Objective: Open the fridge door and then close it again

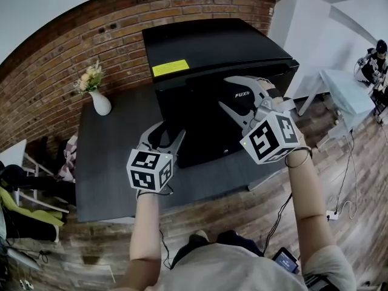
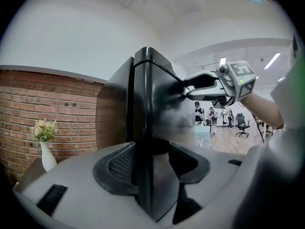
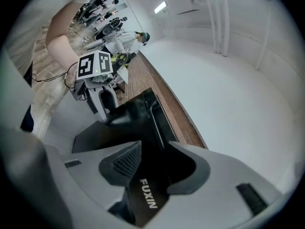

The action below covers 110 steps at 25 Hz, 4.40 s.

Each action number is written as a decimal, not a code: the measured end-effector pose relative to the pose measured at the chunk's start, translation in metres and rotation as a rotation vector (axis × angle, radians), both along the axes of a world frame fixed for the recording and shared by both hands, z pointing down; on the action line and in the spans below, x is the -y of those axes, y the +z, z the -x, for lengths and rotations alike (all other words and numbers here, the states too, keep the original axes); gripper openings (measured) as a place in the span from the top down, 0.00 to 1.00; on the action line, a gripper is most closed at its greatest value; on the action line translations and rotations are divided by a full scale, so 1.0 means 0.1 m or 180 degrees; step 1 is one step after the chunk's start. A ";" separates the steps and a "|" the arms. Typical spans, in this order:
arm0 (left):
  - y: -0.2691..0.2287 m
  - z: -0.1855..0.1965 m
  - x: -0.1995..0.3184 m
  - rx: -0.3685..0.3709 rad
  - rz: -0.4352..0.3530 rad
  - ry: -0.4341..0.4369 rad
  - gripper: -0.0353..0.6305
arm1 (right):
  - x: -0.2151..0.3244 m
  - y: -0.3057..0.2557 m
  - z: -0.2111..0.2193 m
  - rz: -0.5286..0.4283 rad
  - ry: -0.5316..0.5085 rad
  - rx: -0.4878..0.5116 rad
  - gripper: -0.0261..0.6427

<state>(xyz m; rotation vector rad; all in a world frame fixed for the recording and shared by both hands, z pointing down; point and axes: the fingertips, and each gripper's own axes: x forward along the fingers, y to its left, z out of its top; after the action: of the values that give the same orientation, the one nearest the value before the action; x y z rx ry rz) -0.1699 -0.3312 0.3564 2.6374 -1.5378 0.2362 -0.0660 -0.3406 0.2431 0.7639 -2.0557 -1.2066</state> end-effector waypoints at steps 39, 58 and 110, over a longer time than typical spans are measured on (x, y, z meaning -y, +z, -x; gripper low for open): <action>-0.02 -0.78 -1.48 -0.0145 -0.0088 0.0127 0.65 | -1.23 0.28 -0.58 0.0487 -0.0266 0.0750 0.59; 0.01 -1.32 -2.08 -0.0189 -0.0099 0.0516 0.65 | -2.01 0.66 -0.72 0.1342 -0.0419 0.1742 0.58; 0.24 -3.33 -2.95 -0.0254 0.0086 0.1842 0.72 | -2.85 0.85 -2.90 0.1164 0.1092 0.3342 0.69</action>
<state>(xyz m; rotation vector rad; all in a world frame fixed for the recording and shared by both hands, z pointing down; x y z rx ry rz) 0.1633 -0.0364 0.3802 2.9582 -0.7091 0.1768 0.2242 -0.0552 0.3285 1.7002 -2.6369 -0.1671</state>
